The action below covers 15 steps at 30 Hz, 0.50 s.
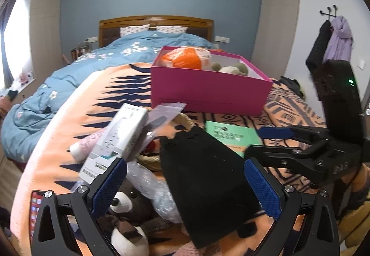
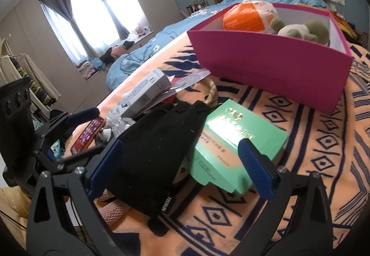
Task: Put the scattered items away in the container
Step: 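Move the right gripper back to the black cloth item on the bed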
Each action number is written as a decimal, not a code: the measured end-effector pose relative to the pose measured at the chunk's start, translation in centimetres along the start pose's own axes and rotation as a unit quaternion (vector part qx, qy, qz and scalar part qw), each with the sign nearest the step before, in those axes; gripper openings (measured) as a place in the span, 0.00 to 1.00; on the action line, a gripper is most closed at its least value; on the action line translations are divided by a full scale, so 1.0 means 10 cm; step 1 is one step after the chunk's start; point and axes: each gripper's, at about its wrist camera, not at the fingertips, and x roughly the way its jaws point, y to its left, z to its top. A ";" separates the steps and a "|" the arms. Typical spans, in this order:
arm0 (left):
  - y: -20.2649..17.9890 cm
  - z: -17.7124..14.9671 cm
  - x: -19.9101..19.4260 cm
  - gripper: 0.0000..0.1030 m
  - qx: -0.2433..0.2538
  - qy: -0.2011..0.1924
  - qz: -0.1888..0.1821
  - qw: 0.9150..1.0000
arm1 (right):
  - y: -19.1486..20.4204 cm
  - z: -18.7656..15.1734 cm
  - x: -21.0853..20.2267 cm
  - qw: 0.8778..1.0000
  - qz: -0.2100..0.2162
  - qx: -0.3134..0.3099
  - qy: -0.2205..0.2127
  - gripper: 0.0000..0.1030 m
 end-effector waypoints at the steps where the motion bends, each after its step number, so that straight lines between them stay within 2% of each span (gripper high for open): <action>1: -0.01 -0.01 0.00 1.00 0.002 0.000 -0.004 1.000 | 0.01 0.00 0.02 1.000 0.001 0.000 0.002 0.97; 4: 0.04 -0.02 0.02 1.00 -0.008 0.006 -0.015 1.000 | 0.01 0.01 0.06 1.000 0.008 0.004 0.009 0.97; 8: 0.12 -0.05 0.03 1.00 -0.032 0.013 -0.054 0.998 | -0.04 0.01 0.09 1.000 0.015 0.016 0.013 0.97; 15: 0.05 -0.11 0.07 1.00 -0.026 0.022 -0.094 0.995 | -0.09 0.03 0.16 0.998 0.037 0.032 0.026 0.95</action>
